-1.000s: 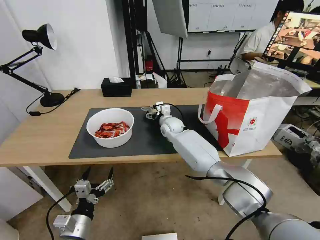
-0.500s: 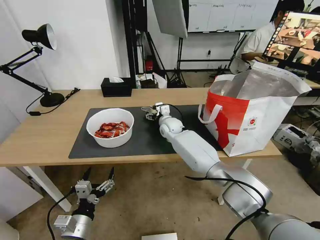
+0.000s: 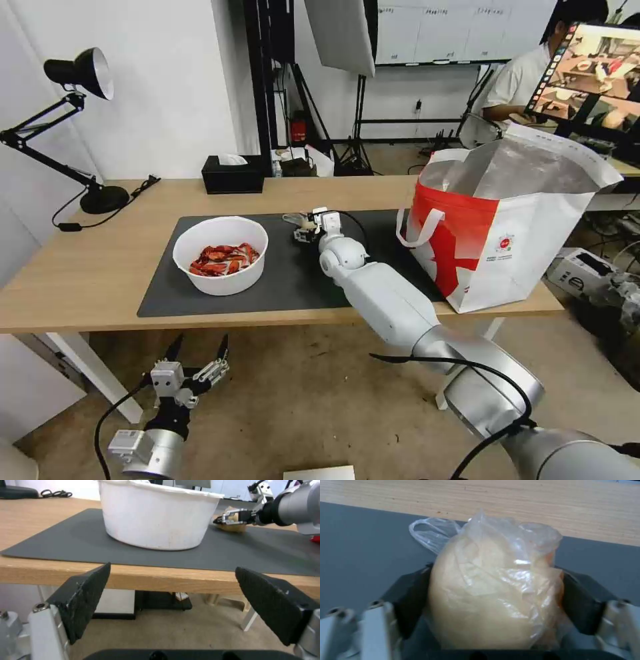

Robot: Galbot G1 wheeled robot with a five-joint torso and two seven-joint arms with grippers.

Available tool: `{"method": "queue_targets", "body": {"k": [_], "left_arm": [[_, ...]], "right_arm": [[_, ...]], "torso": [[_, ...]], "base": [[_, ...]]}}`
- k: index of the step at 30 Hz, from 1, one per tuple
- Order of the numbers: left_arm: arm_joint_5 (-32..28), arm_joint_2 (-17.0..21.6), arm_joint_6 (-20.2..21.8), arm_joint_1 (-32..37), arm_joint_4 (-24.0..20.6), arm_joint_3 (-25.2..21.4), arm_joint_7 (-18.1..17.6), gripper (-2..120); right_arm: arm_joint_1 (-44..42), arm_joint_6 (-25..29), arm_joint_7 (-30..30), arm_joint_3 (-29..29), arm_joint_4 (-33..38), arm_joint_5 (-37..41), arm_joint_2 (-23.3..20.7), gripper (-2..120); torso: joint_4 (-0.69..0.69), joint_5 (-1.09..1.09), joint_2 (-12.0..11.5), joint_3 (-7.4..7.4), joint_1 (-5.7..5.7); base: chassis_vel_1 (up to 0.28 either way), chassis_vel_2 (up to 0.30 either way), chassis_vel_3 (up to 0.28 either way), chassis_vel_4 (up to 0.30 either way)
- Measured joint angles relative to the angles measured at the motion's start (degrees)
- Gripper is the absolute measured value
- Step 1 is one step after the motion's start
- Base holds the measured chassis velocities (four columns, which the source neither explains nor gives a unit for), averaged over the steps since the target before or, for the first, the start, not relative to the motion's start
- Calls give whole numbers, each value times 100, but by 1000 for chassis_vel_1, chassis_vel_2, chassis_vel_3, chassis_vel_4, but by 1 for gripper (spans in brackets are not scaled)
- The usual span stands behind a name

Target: Pick up the trash from the table and place it into the takeout bag.

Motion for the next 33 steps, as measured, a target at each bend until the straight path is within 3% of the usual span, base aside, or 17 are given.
{"method": "queue_targets", "body": {"k": [10, 14, 18, 22, 27, 28, 33], "left_arm": [[0, -3, -4, 9, -6, 2, 0, 100], [0, -3, -4, 15, -10, 3, 0, 100], [2, 2, -4, 25, -41, 2, 0, 100], [4, 8, -4, 40, -70, 1, 1, 100], [8, 8, -5, 61, -94, -3, 0, 100], [14, 6, -5, 80, -112, -11, 0, 100], [31, 5, -5, 116, -148, -20, -3, 100]], "right_arm": [[-31, 20, 23, 23, 87, 23, -46, 44], [-64, 22, 34, 23, 159, 30, -82, 34], [-209, 84, 135, -15, 565, -24, -302, 16], [-468, 253, 314, -69, 1274, -385, -673, 9], [-706, 406, 502, -97, 1951, -858, -1017, 9], [-869, 564, 660, -98, 2444, -1227, -1256, 9], [-1137, 776, 1093, -38, 3377, -1637, -1616, 9]], "torso": [[0, 0, 0, 0, 0], [0, 0, 0, 0, 0], [0, 0, 0, 0, 0], [0, 1, 0, 0, 0], [-1, 2, 0, 0, 0], [-1, 1, 0, 0, 0], [0, 1, 0, -1, 0]], "base": [[0, 0, 0, 0], [0, 0, 0, 0], [0, 0, 0, 0], [0, 0, 0, 0], [0, 0, 0, 0], [0, 0, 0, 0], [0, 0, 0, 0]]}}
